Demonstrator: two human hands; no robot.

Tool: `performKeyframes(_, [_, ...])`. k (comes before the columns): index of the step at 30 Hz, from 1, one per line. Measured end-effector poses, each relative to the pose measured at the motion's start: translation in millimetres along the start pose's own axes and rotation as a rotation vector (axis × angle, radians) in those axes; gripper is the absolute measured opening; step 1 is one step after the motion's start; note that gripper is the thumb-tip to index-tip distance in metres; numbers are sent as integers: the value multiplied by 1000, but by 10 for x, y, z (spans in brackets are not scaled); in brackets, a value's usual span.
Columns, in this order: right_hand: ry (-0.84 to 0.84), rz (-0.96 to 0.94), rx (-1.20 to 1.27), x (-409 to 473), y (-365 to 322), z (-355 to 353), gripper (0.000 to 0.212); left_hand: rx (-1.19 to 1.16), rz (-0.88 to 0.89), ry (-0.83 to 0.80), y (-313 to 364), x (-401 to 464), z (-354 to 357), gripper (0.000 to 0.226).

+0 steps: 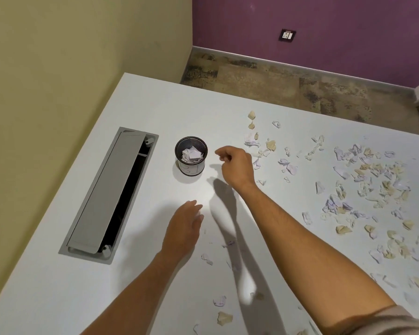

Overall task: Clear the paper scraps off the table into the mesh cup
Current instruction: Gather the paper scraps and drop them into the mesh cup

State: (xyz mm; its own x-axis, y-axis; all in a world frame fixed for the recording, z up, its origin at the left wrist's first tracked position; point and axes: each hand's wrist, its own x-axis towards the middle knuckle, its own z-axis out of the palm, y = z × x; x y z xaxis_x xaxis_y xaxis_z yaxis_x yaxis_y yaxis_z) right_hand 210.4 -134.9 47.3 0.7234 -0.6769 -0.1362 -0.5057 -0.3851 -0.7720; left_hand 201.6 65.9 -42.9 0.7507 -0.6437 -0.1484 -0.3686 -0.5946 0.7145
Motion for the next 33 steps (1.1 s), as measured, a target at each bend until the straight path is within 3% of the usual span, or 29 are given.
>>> performKeyframes(5, [-18,-47,-207,-299,679,-149,29,247,110,-214,-181,-217,279,60])
performKeyframes(10, [-153,-46,-472,-421,1250,-175,55,421,153,-250,-229,-365,474,68])
performKeyframes(16, [-56,-58,-403,-304,1482,-176,66,473,181,-179,-252,-395,549,65])
performKeyframes(20, [-147,-88,-444,-99,1583,-125,73,494,176,-168,-264,-396,584,67])
performKeyframes(30, [-410,-481,-427,-459,1591,160,60,533,181,-156,-274,-385,621,72])
performKeyframes(33, [-367,-540,-294,-581,1680,76,48,537,176,-160,-277,-383,625,73])
